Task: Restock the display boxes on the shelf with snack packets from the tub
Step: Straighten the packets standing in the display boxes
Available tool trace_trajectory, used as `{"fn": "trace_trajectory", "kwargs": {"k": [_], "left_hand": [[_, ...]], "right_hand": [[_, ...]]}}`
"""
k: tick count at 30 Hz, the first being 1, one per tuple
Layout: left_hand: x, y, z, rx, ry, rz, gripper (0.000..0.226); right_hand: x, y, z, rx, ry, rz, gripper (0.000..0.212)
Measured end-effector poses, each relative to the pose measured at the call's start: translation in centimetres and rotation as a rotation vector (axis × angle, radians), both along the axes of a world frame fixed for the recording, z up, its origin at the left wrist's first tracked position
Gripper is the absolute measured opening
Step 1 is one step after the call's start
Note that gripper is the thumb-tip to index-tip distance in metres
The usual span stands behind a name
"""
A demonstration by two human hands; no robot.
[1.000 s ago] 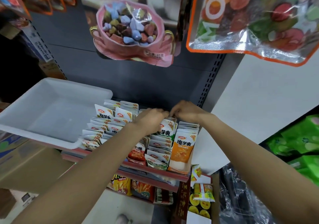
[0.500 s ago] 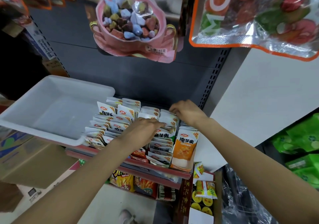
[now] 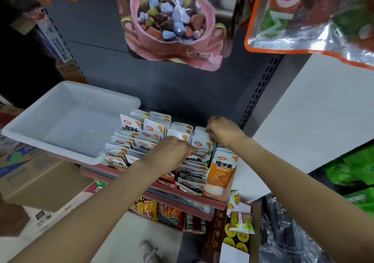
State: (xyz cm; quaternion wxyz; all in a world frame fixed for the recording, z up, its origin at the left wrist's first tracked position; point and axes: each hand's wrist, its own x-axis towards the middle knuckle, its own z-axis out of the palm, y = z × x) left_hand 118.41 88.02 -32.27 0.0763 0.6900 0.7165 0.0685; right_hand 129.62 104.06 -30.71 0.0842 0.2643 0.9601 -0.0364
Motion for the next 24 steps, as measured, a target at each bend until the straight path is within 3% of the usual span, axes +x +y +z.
{"fn": "trace_trajectory", "kwargs": {"k": [9, 16, 24], "left_hand": [[-0.5, -0.1, -1.0, 0.026, -0.003, -0.032, 0.048], [-0.5, 0.0, -1.4, 0.04, 0.026, -0.033, 0.053], [-0.5, 0.1, -1.3, 0.018, 0.039, -0.024, 0.054]], "right_hand": [[-1.3, -1.1, 0.3, 0.13, -0.068, -0.064, 0.032], [-0.5, -1.4, -0.2, 0.017, -0.055, -0.084, 0.035], [0.6, -1.9, -1.7, 0.275, 0.05, 0.105, 0.023]]}}
